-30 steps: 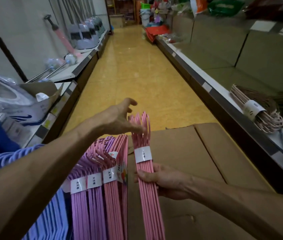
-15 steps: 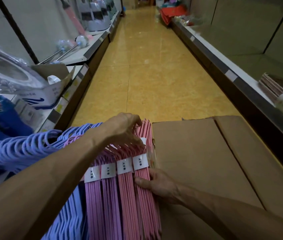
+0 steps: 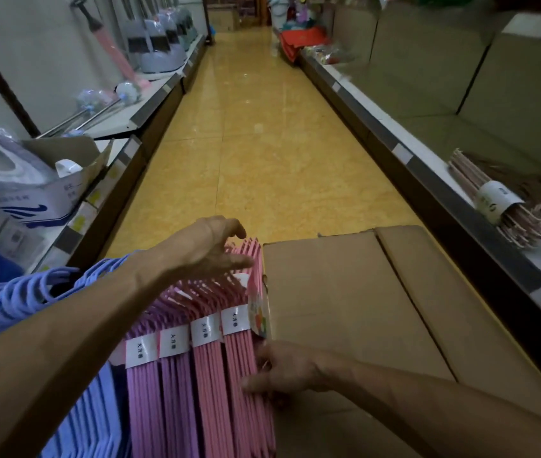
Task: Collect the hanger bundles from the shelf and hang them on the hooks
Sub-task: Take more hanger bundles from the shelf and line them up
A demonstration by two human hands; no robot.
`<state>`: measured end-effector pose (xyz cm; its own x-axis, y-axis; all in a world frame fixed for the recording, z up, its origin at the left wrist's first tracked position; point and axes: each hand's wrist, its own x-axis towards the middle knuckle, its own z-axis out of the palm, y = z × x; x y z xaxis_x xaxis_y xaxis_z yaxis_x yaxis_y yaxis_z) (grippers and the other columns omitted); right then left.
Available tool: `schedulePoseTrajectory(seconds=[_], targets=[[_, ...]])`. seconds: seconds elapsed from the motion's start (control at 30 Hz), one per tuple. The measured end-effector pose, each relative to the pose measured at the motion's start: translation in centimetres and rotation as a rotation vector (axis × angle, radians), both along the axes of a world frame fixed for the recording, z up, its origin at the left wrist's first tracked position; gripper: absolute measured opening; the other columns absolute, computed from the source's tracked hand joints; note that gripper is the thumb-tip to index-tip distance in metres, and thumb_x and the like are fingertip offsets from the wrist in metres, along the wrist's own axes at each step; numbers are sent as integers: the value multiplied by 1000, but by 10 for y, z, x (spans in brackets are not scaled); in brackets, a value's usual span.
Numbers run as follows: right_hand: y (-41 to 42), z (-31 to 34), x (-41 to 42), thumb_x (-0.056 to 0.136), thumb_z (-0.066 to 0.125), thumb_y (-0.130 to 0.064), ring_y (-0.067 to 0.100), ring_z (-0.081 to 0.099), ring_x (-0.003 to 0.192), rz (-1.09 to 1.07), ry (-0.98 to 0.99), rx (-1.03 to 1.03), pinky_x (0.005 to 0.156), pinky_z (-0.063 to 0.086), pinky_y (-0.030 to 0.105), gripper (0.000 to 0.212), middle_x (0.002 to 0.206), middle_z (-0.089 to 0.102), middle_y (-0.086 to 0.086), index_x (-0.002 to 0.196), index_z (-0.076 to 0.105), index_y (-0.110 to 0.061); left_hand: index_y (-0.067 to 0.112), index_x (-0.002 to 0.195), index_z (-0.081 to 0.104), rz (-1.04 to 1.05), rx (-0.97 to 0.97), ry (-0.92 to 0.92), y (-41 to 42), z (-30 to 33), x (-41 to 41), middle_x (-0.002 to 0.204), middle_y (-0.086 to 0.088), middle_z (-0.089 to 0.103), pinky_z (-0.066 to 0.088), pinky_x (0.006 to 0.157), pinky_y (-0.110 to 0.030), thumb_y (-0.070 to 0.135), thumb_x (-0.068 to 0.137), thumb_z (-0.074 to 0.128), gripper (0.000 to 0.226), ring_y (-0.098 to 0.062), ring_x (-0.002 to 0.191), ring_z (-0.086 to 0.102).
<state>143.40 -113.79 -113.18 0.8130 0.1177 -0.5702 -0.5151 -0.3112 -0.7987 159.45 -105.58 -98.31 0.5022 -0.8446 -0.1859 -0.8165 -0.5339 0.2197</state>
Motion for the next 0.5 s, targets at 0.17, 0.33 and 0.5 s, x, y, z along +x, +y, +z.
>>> schedulePoseTrajectory(seconds=[0.17,0.33,0.5], targets=[[-20,31,-24,98,59,-35,13,58,69,-39,-115,-241,61,49,25,30,87,66,9,97,69,-6,23,125,59,-85,-301,56,-24,24,-27,127,4,61,51,89,-26,45,92,57,39,-6,109,58],[-60,86,-63,99,56,-32,23,68,86,-154,-261,-362,76,56,35,30,103,73,11,110,69,-7,31,111,65,-122,-524,201,-56,46,-69,109,15,66,50,81,-17,39,92,59,22,4,98,61],[-95,114,-117,100,53,-32,13,67,93,-323,-313,-429,75,53,26,27,105,71,2,117,66,-14,33,107,67,-148,-635,338,-86,60,-112,101,14,68,49,79,-17,34,93,60,15,7,94,62]])
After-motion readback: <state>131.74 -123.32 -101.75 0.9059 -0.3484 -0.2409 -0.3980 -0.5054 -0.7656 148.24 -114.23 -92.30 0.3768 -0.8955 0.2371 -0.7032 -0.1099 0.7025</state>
